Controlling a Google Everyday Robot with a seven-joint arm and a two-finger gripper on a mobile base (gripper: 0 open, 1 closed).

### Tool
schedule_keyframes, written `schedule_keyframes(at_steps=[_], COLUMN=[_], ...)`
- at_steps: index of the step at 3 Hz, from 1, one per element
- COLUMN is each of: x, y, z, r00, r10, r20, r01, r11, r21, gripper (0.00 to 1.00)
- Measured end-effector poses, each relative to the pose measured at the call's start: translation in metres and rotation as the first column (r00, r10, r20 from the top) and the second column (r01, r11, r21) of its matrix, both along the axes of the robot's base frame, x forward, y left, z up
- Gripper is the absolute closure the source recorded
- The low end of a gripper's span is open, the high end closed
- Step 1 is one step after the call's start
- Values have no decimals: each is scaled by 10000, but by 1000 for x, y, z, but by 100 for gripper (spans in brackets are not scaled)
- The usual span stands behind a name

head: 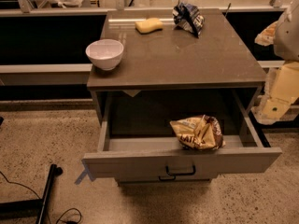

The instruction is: Pick brown chip bag from top drawer and place on counter

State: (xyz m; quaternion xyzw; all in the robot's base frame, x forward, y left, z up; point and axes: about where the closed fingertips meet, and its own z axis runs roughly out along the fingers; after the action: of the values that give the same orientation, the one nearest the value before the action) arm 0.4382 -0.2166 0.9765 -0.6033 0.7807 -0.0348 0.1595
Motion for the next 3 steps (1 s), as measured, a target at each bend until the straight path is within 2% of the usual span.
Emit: schedule_keyframes(at_steps=[1,2,3], x=[0,16,31], y=[0,7,18], z=[0,-42,-126], r00=[10000,9995,9952], r10=[0,-169,-481], r20=[0,-282,-853], r01=[0,184,566], r11=[10000,9984,9933], r21=[1,528,1009], gripper=[0,0,0])
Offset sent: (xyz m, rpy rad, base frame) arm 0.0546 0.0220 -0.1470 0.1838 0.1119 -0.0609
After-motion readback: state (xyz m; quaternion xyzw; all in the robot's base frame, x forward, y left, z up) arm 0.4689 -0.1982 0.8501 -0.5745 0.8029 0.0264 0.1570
